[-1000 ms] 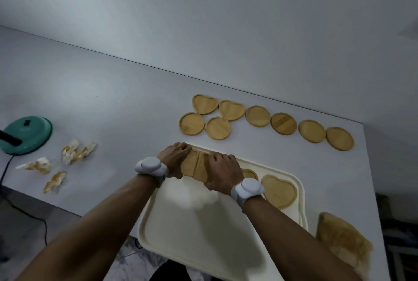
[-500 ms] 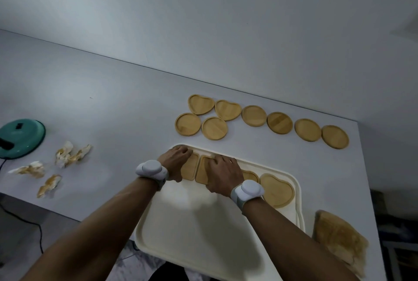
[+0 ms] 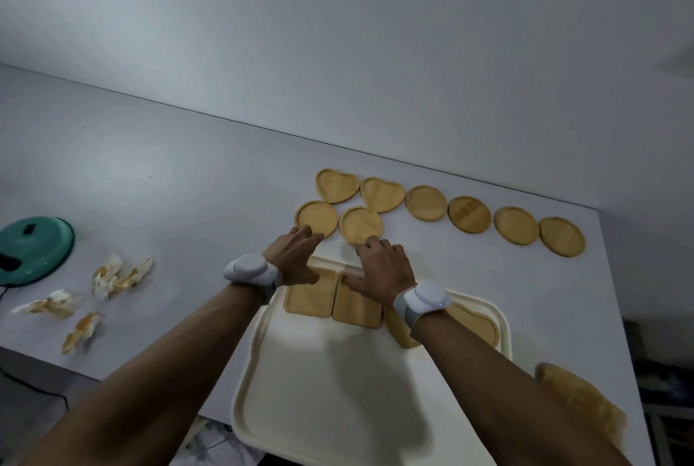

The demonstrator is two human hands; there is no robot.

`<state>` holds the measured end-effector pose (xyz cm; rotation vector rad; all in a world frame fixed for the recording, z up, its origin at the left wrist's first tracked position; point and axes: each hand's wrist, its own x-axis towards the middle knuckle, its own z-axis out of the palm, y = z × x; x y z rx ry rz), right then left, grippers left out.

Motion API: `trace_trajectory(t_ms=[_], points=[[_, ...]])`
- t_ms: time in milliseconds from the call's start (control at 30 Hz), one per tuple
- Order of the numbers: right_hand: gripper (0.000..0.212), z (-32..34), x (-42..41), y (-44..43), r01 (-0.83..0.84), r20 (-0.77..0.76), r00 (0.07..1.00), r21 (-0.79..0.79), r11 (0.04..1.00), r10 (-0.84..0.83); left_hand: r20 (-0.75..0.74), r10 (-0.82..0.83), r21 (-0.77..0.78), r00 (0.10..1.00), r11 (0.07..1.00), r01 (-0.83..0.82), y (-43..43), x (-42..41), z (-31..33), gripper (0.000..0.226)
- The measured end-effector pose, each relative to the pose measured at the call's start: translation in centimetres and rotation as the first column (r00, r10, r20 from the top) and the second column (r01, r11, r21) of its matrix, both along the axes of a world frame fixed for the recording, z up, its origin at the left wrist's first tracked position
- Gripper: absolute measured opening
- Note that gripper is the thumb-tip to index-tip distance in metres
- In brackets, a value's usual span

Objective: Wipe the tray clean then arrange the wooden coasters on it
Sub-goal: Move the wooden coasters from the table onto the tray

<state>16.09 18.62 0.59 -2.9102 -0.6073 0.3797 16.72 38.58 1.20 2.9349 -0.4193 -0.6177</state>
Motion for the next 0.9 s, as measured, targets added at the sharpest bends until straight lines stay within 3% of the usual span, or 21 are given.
trace_trajectory(t_ms=[200,500,900], points=[[0.046,-0.2,3.4,1.1,0.105,-0.022,0.994,-0.031,0.994,-0.105,0.048,0.092,-0.027,0.995,0.995,-0.091,0.4,3.4,-0.1,0.066],[0.072,-1.4,7.6,3.0,0.332,-0.120,0.931,-0.123,0.935,-0.346,-0.024,0.171,-0.040,0.985,0.984,-0.172,0.1,7.8,-1.6,0.083],[0.077,-2.1,8.4,4.4,0.441,-0.142,0.880,-0.111,0.891,-0.453,-0.085,0.138,-0.099,0.987,0.984,-0.146,0.5,9.1,-3.1,0.083]])
